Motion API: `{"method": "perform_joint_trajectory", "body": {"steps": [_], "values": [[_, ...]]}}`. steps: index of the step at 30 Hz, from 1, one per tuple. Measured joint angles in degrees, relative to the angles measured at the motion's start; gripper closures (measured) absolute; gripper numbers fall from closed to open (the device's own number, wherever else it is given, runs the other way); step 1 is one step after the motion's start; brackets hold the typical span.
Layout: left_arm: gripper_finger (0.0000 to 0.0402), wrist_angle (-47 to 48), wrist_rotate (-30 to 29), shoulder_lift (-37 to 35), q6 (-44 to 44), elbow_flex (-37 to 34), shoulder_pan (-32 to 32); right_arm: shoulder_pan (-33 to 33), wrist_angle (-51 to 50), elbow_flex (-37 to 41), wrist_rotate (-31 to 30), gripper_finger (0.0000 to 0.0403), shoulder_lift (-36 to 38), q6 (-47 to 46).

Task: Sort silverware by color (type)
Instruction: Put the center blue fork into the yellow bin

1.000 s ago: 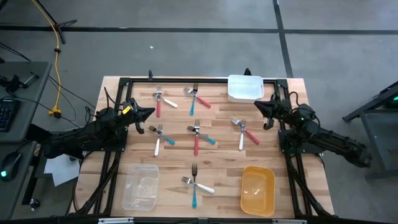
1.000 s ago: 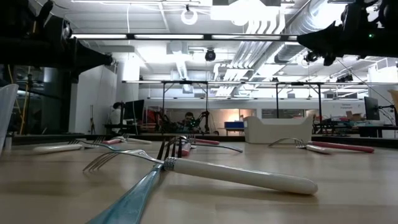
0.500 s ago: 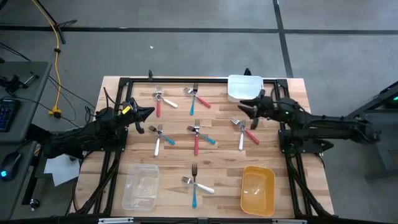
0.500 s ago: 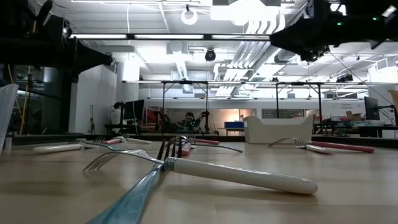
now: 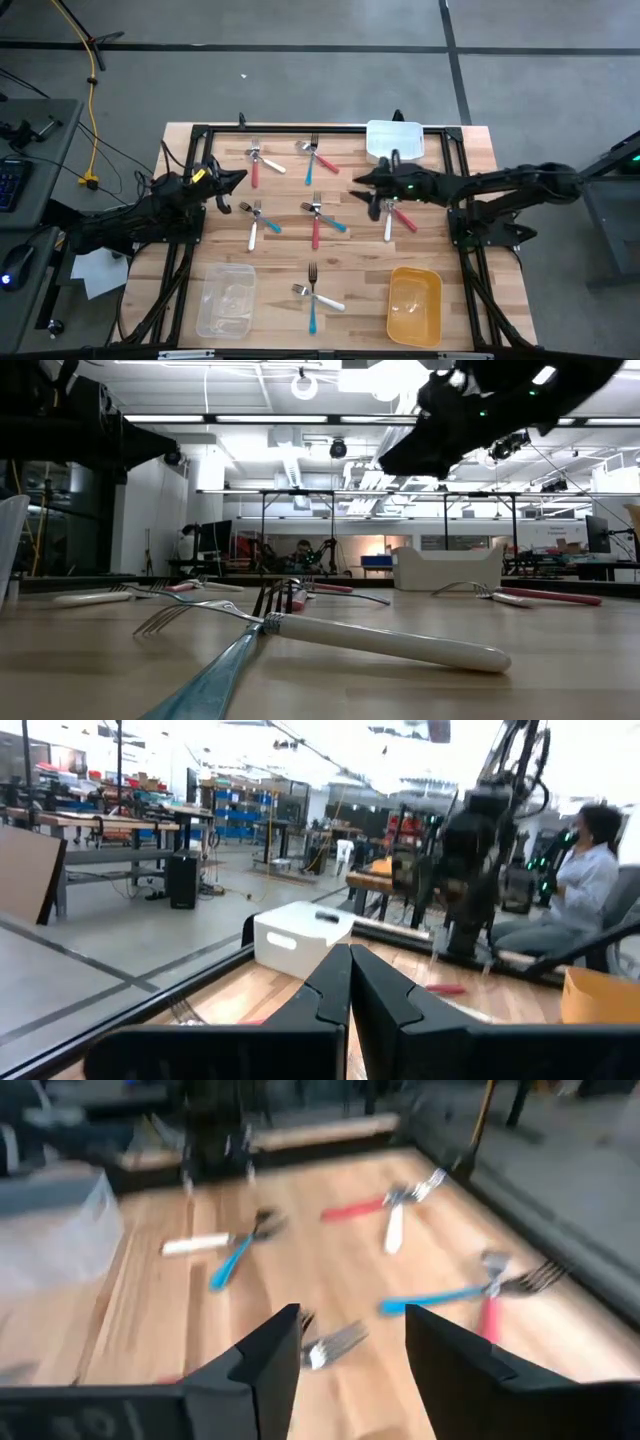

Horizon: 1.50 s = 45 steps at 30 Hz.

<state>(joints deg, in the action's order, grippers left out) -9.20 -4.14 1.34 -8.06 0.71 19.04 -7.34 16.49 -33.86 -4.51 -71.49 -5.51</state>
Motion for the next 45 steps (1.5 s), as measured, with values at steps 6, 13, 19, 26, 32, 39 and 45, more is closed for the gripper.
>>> {"method": "perform_joint_trajectory", "body": {"steps": [6,13,19,26,32,39,45], "values": [[0.0401,-2.23,0.24,0.00,-0.68,0.00,0.01,2.35,-15.08,-11.30,-0.42,0.0222,-9.59,-5.33],[0.0401,-1.45,0.36,-0.01,-0.18,0.00,0.01,4.52,-34.02,-27.03,-2.84,0.0222,-23.28,-9.59],[0.0401,-1.45,0.36,0.00,0.23,0.00,0.01,4.90,-42.15,-38.74,0.78,0.0222,-33.35,-12.75],[0.0401,-2.43,-1.87,-0.01,4.10,0.00,0.01,4.12,-49.18,-49.11,2.22,0.0222,-42.28,-14.06],[0.0401,-1.31,-1.56,-0.02,2.28,0.00,-0.05,2.75,-56.34,-56.02,4.14,0.0229,-48.69,-13.48],[0.0401,0.59,2.33,0.00,-0.88,0.00,-0.08,1.60,-58.49,-57.63,6.08,0.0269,-52.13,-10.28],[0.0401,0.22,3.28,-0.01,-1.81,0.00,-0.08,1.32,-58.23,-57.37,6.72,0.0283,-52.17,-9.60]]}}
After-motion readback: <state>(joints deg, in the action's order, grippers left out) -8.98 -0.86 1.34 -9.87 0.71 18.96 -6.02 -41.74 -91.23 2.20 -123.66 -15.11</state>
